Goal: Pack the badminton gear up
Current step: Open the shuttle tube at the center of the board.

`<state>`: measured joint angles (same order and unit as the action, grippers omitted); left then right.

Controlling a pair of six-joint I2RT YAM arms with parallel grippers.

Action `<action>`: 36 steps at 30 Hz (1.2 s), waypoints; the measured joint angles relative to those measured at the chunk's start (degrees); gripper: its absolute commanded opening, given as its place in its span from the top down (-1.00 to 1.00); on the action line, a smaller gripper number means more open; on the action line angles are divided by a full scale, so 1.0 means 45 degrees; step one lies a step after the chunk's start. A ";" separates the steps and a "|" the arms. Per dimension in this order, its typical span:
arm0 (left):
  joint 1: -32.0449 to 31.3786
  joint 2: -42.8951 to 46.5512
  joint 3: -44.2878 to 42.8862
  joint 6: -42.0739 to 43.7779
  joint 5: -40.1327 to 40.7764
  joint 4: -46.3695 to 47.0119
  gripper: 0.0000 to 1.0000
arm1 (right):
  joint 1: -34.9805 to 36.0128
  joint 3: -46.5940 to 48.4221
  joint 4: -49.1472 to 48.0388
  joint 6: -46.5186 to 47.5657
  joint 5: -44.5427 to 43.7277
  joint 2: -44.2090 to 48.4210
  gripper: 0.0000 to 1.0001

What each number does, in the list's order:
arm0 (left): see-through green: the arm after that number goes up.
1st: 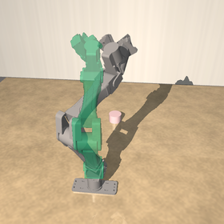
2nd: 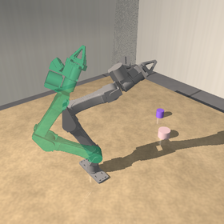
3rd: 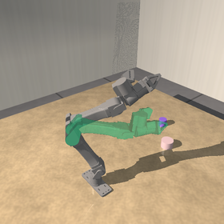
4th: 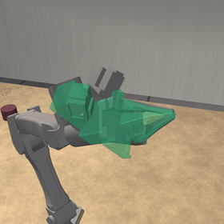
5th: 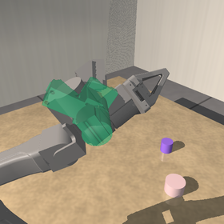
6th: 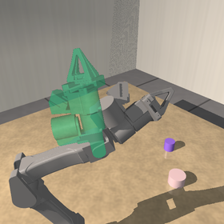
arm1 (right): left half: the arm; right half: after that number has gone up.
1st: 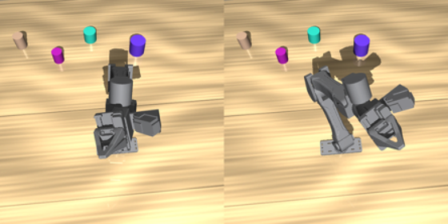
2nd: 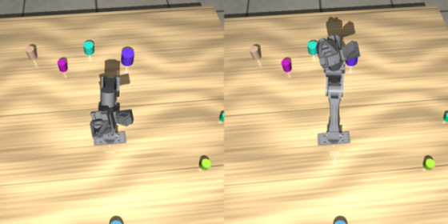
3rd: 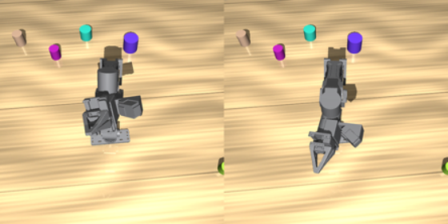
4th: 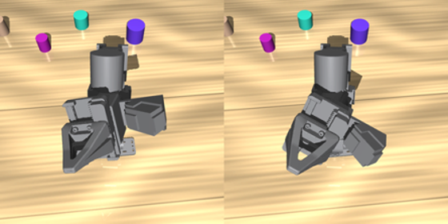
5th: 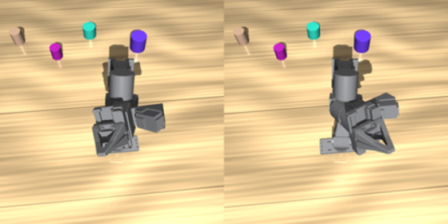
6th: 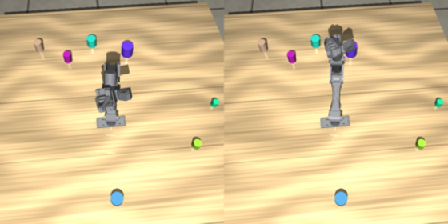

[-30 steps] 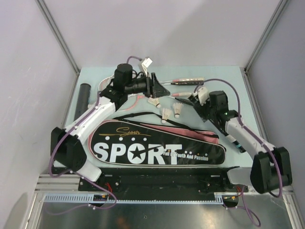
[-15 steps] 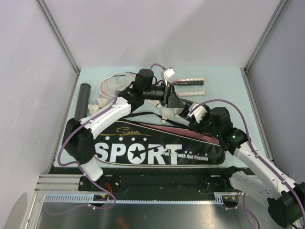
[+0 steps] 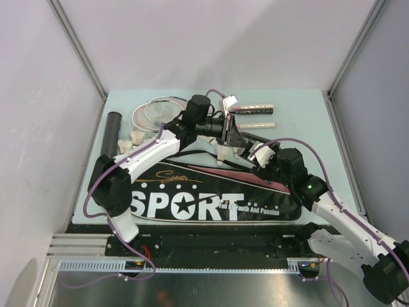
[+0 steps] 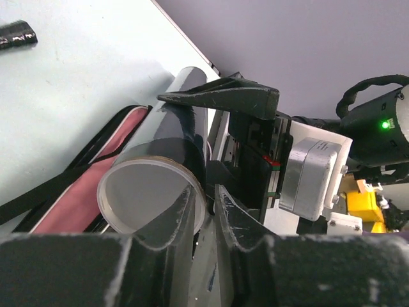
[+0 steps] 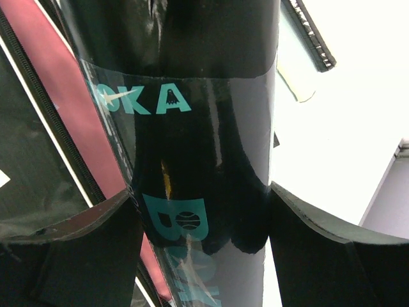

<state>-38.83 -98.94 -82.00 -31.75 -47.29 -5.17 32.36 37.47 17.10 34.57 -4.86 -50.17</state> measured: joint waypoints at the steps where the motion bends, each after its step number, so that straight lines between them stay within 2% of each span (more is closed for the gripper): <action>1: 0.0000 -0.0024 0.0000 -0.0063 -0.0029 0.0000 0.82 | 0.0058 -0.0044 -0.0068 0.0005 -0.0189 0.0010 0.30; 2: 0.0000 -0.0053 0.0000 -0.0092 -0.0092 0.0005 0.98 | 0.0097 -0.0092 -0.0121 0.0005 -0.0306 0.0024 0.28; 5: 0.0000 -0.0141 -0.0005 -0.0306 -0.0209 0.0039 1.00 | 0.0209 -0.0257 -0.0355 0.0063 -0.0709 0.0121 0.18; 11: -0.0029 -0.0141 -0.0005 -0.0306 -0.0097 0.0063 1.00 | 0.0355 -0.0568 -0.0937 0.0170 -0.1229 0.0165 -0.42; 13: -0.0044 -0.0136 -0.0005 -0.0287 -0.0034 0.0063 1.00 | 0.0364 -0.0665 -0.1137 0.0248 -0.1307 0.0170 -0.45; 14: -0.0063 -0.0131 -0.0005 -0.0287 0.0034 0.0063 1.00 | 0.0384 -0.0690 -0.1200 0.0277 -0.1316 0.0170 -0.53; 16: -0.0102 -0.0097 -0.0005 -0.0282 0.0131 0.0063 1.00 | 0.0403 -0.0763 -0.1384 0.0330 -0.1394 0.0170 -0.81; 20: -0.0476 0.0015 -0.0005 -0.0277 0.0068 0.0024 1.00 | 0.0593 -0.0801 -0.2093 0.0408 -0.1394 0.0151 -0.83; 22: -0.0670 0.0073 -0.0005 -0.0277 0.0015 0.0024 1.00 | 0.0675 -0.0801 -0.2409 0.0529 -0.1394 0.0141 -0.81; 24: -0.0821 0.0107 -0.0005 -0.0272 -0.0015 0.0039 1.00 | 0.0719 -0.0801 -0.2662 0.0680 -0.1394 0.0112 -0.64; 25: -0.0845 0.0107 -0.0005 -0.0272 -0.0010 0.0073 1.00 | 0.0714 -0.0801 -0.2705 0.0782 -0.1394 0.0083 -0.51; 26: -0.0850 0.0107 -0.0005 -0.0272 -0.0005 0.0097 0.99 | 0.0729 -0.0801 -0.2720 0.0845 -0.1399 0.0049 -0.22; 29: -0.0845 0.0126 -0.0005 -0.0267 0.0092 0.0189 1.00 | 0.0869 -0.0801 -0.2705 0.1447 -0.1467 -0.0053 0.27; 32: -0.0816 0.0253 -0.0005 -0.0233 0.0311 0.0121 1.00 | 0.0879 -0.0797 -0.2725 0.1462 -0.1486 -0.0034 0.42; 36: -0.0714 0.0913 0.0029 -0.0165 0.0539 -0.0068 1.00 | 0.0845 -0.0996 -0.2997 0.1438 -0.1535 0.0461 0.50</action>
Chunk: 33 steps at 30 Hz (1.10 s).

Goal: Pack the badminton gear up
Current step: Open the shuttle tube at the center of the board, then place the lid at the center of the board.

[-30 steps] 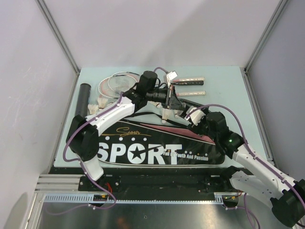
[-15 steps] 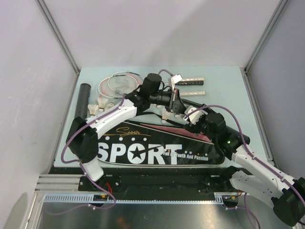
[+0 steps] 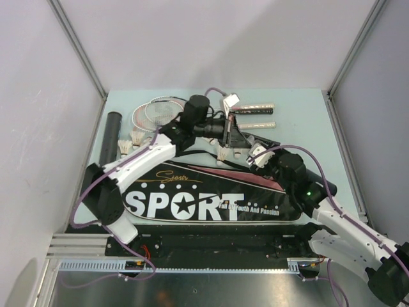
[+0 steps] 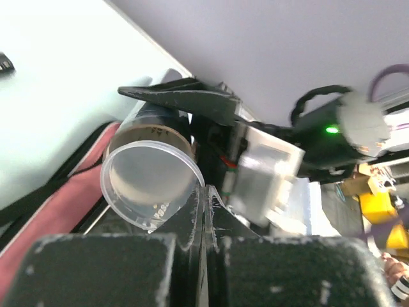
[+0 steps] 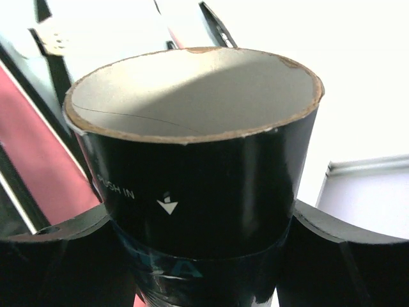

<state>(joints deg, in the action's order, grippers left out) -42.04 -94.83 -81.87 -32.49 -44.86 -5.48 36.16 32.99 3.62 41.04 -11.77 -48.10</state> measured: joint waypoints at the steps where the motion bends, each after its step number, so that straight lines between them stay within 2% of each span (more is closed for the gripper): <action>1: 0.0102 0.0253 0.0005 0.0019 0.0034 -0.0024 1.00 | -0.0097 -0.0102 0.0000 0.0029 -0.0097 0.0160 0.50; 8: 0.1248 0.2584 0.0029 0.0325 0.0495 0.0219 0.99 | -0.0578 -0.0559 0.0039 0.0165 -0.0996 0.0384 0.41; 11: 0.1015 0.2322 -0.0097 0.0583 0.1783 0.0321 0.99 | -0.0563 -0.0539 0.0029 -0.0287 -0.2652 0.0704 0.41; 13: 0.0457 0.1282 -0.0709 0.0801 0.2803 0.0204 0.99 | -0.0602 -0.0520 0.0044 -0.0578 -0.3619 0.1200 0.42; 18: -0.1103 -0.3104 -0.2798 0.1569 0.5649 -0.0510 1.00 | -0.0889 -0.0204 -0.0053 -0.1078 -0.5527 0.3657 0.39; 22: -0.1948 -0.6047 -0.4226 0.2055 0.7669 -0.1622 0.99 | -0.1321 0.0092 -0.0044 -0.1122 -0.5479 0.5304 0.36; 27: -0.2652 -0.8194 -0.5940 0.2637 0.9364 -0.2516 0.99 | -0.1914 0.0291 0.0277 -0.1127 -0.4653 0.5644 0.33; 28: -0.2735 -0.8471 -0.6280 0.2715 0.9588 -0.2555 0.91 | -0.1987 0.0291 0.0437 -0.1141 -0.4469 0.5644 0.32; 29: -0.2817 -0.8670 -0.6557 0.2803 0.9768 -0.2594 0.53 | -0.2069 0.0291 0.0636 -0.1180 -0.4260 0.5644 0.31; 30: -0.2880 -0.8786 -0.6761 0.2900 0.9904 -0.2662 0.26 | -0.2157 0.0291 0.0801 -0.1234 -0.4080 0.5639 0.31; 31: -0.2934 -0.8850 -0.6917 0.3007 0.9981 -0.2715 -0.15 | -0.2263 0.0291 0.0957 -0.1326 -0.3842 0.5639 0.30; 33: -0.2982 -0.8908 -0.7198 0.3235 1.0054 -0.2837 -0.37 | -0.2453 0.0291 0.1214 -0.1549 -0.3410 0.5629 0.29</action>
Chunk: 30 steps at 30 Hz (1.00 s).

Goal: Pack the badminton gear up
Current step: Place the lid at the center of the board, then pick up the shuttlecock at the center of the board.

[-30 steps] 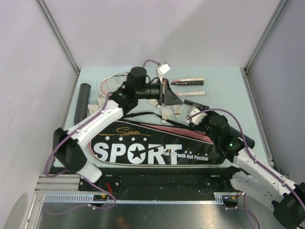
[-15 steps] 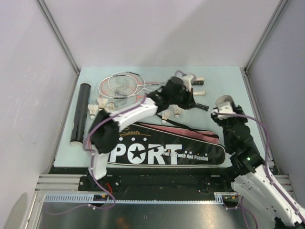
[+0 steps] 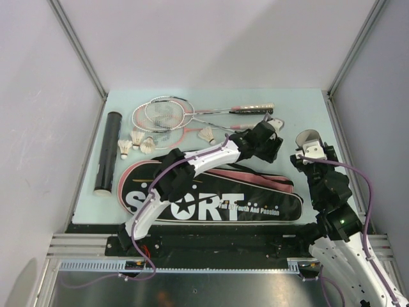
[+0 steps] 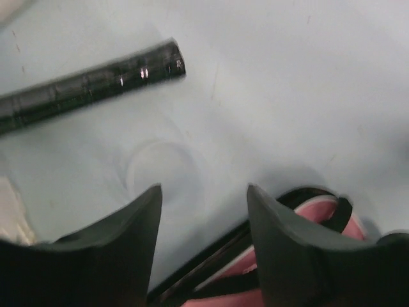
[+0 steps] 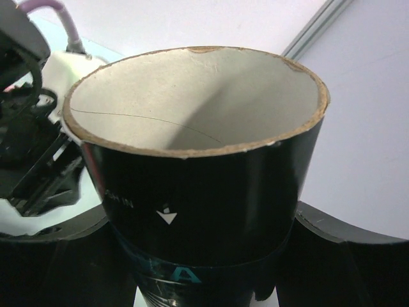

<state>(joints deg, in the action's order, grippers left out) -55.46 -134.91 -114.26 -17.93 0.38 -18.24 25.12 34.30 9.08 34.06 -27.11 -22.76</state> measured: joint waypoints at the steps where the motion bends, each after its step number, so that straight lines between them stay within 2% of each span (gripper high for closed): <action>1: 0.0000 -0.0010 -0.0170 0.0087 0.0000 -0.0102 -0.65 | -0.0078 0.0000 0.0097 -0.0073 0.0204 -0.0010 0.29; 5: 0.0126 0.0087 -0.0466 0.0665 -0.0665 -0.0471 -0.61 | -0.0287 0.0000 0.0253 -0.0384 0.0801 -0.0078 0.28; 9: 0.0680 0.0520 -0.0194 0.1812 -0.2846 -0.1297 -0.63 | -0.0340 0.0000 0.0646 -0.0578 0.1535 -0.0126 0.28; 12: 0.1598 0.0758 -0.0398 0.3016 -0.4031 -0.2390 -0.70 | -0.0340 0.0005 0.0899 -0.0627 0.2205 -0.0121 0.28; 19: 0.3657 0.0277 -0.2613 0.5343 -0.4158 -0.4580 -0.74 | -0.0340 0.0063 0.1452 -0.0665 0.3322 -0.0010 0.30; 25: 0.3808 -0.0597 -0.3546 0.6251 -0.4503 -0.5149 -0.54 | -0.0345 0.0160 0.1651 -0.0661 0.3628 -0.0019 0.30; 27: 0.3774 -0.0835 -0.3546 0.6416 -0.4745 -0.5348 -0.54 | -0.0355 0.0175 0.1681 -0.0661 0.3691 -0.0019 0.30; 29: 0.3740 -0.1112 -0.3546 0.6596 -0.5022 -0.5654 -0.44 | -0.0355 0.0189 0.1763 -0.0641 0.3779 -0.0029 0.31; 30: 0.3735 -0.1200 -0.3546 0.6679 -0.5134 -0.5736 -0.31 | -0.0355 0.0194 0.1783 -0.0631 0.3808 -0.0039 0.31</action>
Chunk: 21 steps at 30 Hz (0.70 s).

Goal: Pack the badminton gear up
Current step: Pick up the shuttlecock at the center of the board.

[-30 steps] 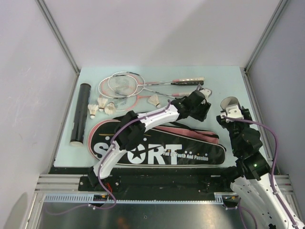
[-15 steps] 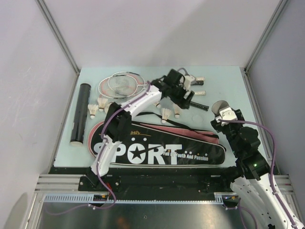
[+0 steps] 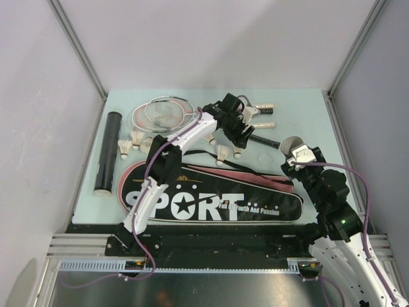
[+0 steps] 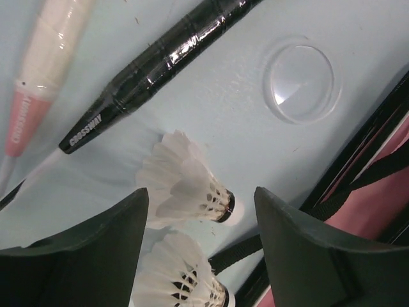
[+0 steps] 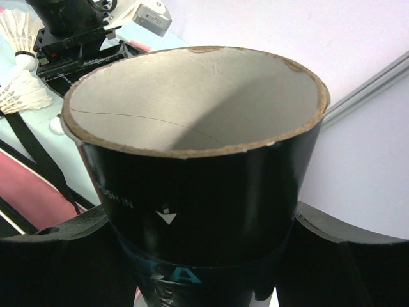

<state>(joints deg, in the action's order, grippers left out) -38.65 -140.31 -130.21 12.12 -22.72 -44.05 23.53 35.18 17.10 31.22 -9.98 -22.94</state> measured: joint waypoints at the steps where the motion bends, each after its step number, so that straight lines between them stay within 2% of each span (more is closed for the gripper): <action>1: -0.0005 -0.0087 -0.0005 0.0024 -0.0063 -0.0073 -0.27 | 0.0000 0.0000 0.0019 0.0015 0.0029 -0.0010 0.30; 8: 0.0039 -0.0491 -0.0257 0.0209 -0.0374 -0.0267 0.11 | 0.0000 0.0000 0.0058 0.0063 0.0117 -0.0034 0.30; 11: 0.0049 -0.0495 -0.0282 0.0233 -0.0408 -0.0306 0.50 | 0.0000 0.0000 0.0087 0.0078 0.0175 -0.0039 0.30; 12: 0.0049 -0.0495 -0.0291 0.0248 -0.0437 -0.0296 0.75 | 0.0000 0.0010 0.0107 0.0092 0.0194 -0.0063 0.32; 13: 0.0049 -0.0495 -0.0330 0.0272 -0.0437 -0.0330 0.90 | 0.0000 0.0029 0.0141 0.0107 0.0214 -0.0121 0.32; 14: 0.0049 -0.0495 -0.0364 0.0233 -0.0432 -0.0340 0.98 | 0.0000 0.0049 0.0146 0.0121 0.0209 -0.0219 0.33; 17: 0.0049 -0.0491 -0.0782 0.0097 -0.0398 -0.0432 1.00 | 0.0000 0.0087 0.0136 0.0209 0.0155 -0.0656 0.32; 21: 0.0097 -0.0024 -0.1345 -0.0981 -0.0277 -0.0447 1.00 | -0.0005 0.0117 0.0058 0.0442 0.0170 -0.1627 0.33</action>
<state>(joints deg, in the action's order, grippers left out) -38.22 -140.42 -136.27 7.70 -23.97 -46.06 23.51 35.70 17.37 33.21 -9.21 -30.26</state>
